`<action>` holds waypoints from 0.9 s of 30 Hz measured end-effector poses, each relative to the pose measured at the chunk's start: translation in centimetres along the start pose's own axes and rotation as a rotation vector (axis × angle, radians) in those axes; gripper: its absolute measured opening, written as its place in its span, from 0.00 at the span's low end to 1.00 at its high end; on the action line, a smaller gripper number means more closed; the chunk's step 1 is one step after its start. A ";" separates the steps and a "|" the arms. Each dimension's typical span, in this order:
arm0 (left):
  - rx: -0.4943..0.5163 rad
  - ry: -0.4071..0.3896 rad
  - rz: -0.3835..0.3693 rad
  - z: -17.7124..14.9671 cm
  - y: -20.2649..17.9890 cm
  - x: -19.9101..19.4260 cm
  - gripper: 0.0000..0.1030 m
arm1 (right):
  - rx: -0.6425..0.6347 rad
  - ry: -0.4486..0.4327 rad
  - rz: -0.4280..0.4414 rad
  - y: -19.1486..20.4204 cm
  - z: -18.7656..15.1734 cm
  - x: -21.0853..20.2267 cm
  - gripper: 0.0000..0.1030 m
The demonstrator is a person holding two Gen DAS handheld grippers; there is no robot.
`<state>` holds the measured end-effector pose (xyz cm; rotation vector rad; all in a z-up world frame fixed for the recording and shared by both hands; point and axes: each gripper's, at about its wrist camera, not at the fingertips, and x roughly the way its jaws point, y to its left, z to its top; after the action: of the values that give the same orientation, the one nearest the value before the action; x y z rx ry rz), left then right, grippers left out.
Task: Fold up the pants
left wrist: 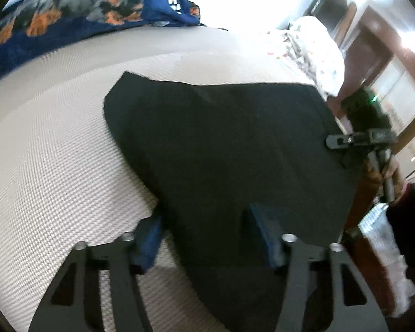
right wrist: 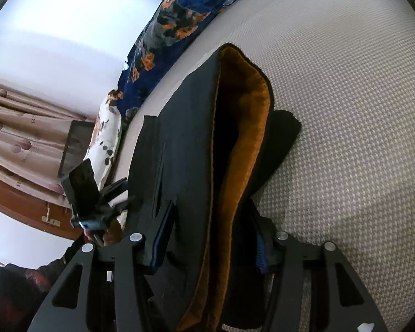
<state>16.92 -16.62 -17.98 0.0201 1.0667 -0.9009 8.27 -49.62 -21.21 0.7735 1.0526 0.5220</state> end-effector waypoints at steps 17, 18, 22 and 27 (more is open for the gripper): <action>-0.206 0.075 -0.421 0.6 3.6 0.7 0.67 | 0.014 0.000 0.049 0.1 0.1 0.8 0.49; -0.197 0.070 -0.404 0.7 3.2 0.9 0.66 | 0.016 -0.003 0.048 0.1 0.1 0.8 0.49; -0.129 0.006 -0.199 0.2 1.3 0.9 0.29 | 0.005 -0.020 -0.032 0.8 -0.4 1.3 0.37; -0.087 -0.065 -0.075 -0.9 -0.5 -0.1 0.20 | 0.012 -0.071 -0.081 1.8 -0.7 1.4 0.29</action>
<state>15.88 -16.50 -18.15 -0.1217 1.0508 -0.9153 8.15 -47.29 -20.82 0.7511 1.0173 0.4166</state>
